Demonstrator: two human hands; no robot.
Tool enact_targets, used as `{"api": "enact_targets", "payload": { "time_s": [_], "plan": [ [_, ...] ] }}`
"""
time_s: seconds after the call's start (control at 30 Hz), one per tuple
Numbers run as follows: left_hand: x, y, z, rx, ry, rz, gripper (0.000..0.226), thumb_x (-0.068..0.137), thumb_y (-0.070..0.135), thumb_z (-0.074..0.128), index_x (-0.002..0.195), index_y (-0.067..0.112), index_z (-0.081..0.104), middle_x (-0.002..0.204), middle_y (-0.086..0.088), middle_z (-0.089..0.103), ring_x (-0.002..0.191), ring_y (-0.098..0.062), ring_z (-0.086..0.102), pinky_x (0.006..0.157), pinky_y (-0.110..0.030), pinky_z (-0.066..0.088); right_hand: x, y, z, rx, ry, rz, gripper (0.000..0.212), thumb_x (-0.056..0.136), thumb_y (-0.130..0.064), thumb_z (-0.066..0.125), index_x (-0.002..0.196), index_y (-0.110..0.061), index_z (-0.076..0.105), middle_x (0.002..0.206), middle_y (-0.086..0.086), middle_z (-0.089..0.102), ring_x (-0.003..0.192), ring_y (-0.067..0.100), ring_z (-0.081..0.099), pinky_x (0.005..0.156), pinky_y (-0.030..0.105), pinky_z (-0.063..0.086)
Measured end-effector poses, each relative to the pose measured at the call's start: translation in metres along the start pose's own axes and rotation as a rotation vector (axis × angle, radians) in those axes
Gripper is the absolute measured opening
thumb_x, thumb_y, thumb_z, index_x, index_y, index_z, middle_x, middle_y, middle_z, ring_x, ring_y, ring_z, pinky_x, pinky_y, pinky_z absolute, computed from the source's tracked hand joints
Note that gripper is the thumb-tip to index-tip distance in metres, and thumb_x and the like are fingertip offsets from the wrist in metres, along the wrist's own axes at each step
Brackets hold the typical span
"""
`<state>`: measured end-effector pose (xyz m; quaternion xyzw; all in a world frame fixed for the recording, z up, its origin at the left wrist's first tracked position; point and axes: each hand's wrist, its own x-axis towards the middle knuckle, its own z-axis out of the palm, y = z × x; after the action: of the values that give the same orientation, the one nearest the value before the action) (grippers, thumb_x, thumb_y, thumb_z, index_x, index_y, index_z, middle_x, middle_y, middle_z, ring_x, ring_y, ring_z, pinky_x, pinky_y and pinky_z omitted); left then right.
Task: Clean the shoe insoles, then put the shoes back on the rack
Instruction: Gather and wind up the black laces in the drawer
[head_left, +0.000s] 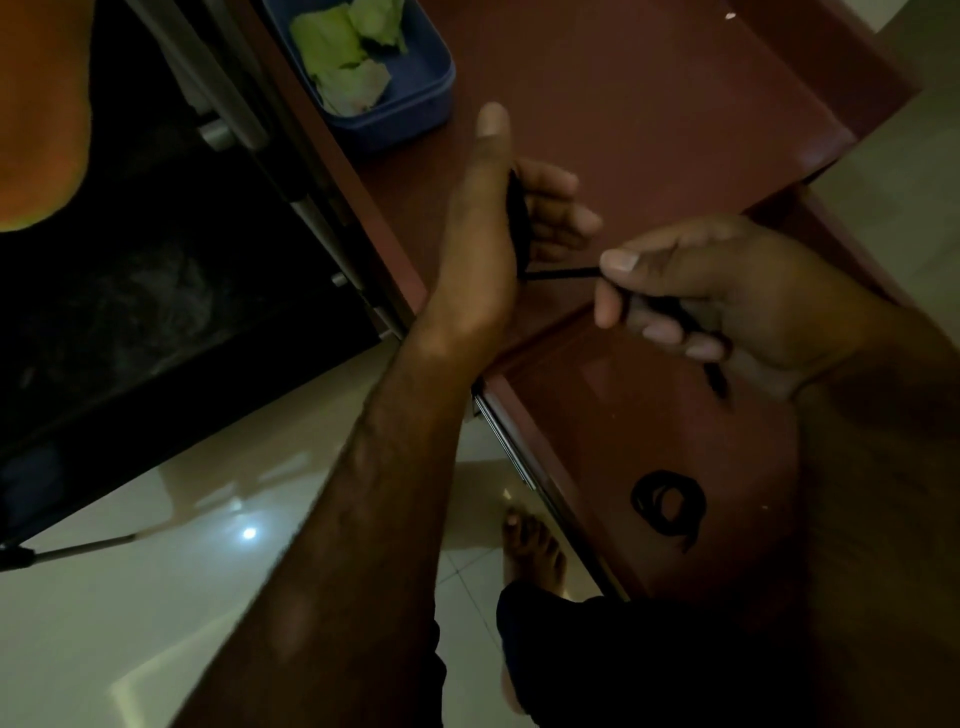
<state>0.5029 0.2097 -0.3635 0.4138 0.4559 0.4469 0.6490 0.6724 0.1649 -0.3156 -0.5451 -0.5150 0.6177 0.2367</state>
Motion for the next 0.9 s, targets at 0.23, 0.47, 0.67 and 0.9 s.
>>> {"api": "enact_targets", "payload": {
  "time_s": [0.23, 0.47, 0.67, 0.9],
  "plan": [
    [-0.01, 0.002, 0.006, 0.262, -0.465, -0.313, 0.111, 0.097, 0.075, -0.006, 0.077, -0.011, 0.062, 0.063, -0.03, 0.063, 0.053, -0.035, 0.061, 0.061, -0.04, 0.047, 0.014, 0.004, -0.003, 0.062, 0.397, -0.234, 0.034, 0.102, -0.03, 0.061, 0.071, -0.016, 0.066, 0.049, -0.009, 0.043, 0.04, 0.006, 0.031, 0.041, 0.023, 0.023],
    [-0.009, 0.01, -0.007, -0.434, -0.885, -0.329, 0.111, 0.087, 0.083, -0.009, 0.07, -0.003, 0.059, 0.057, -0.022, 0.062, 0.048, -0.031, 0.062, 0.053, -0.036, 0.048, 0.022, 0.008, 0.008, -0.095, 0.371, -0.201, 0.025, 0.103, -0.023, 0.062, 0.082, -0.012, 0.071, 0.069, 0.006, 0.065, 0.062, 0.01, 0.058, 0.063, 0.03, 0.05],
    [-0.003, -0.003, -0.01, -0.714, -0.658, -0.168, 0.103, 0.094, 0.081, 0.006, 0.092, -0.002, 0.067, 0.082, -0.019, 0.073, 0.077, -0.032, 0.071, 0.075, -0.045, 0.049, 0.022, 0.014, 0.016, -0.035, 0.214, -0.021, 0.032, 0.106, -0.008, 0.049, 0.079, -0.017, 0.065, 0.061, -0.002, 0.057, 0.05, 0.012, 0.052, 0.045, 0.024, 0.038],
    [-0.008, -0.002, 0.003, -0.72, -0.377, -0.102, 0.07, 0.104, 0.049, 0.015, 0.109, -0.006, 0.058, 0.099, -0.025, 0.072, 0.102, -0.038, 0.068, 0.09, -0.04, 0.055, 0.038, 0.03, 0.01, 0.016, 0.105, 0.055, 0.017, 0.101, 0.002, 0.053, 0.105, -0.007, 0.067, 0.089, 0.011, 0.076, 0.08, 0.028, 0.076, 0.076, 0.043, 0.065]
  ]
}}
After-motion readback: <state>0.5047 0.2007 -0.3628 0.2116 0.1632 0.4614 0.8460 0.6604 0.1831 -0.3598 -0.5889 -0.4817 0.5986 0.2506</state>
